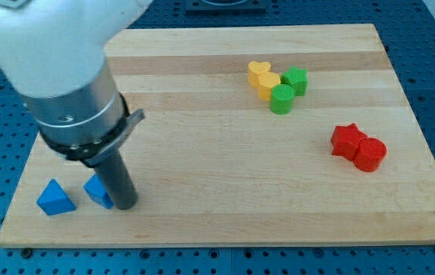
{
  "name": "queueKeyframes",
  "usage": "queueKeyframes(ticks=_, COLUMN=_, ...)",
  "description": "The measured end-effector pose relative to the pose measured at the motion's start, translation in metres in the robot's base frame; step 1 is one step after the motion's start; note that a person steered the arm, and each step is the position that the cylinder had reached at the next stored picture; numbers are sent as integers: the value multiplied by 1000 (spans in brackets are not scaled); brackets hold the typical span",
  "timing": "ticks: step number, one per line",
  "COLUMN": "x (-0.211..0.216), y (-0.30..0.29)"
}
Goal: Slide the red circle to the bottom right of the cube
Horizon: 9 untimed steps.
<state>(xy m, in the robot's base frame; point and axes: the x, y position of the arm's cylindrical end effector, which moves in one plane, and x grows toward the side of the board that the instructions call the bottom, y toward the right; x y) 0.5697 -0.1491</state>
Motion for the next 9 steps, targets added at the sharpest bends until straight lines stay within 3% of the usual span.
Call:
queueKeyframes(ticks=1, x=-1, y=8)
queueKeyframes(ticks=4, x=-1, y=270)
queueKeyframes(ticks=6, x=-19, y=400)
queueKeyframes(ticks=8, x=-62, y=414)
queueKeyframes(ticks=9, x=-59, y=394)
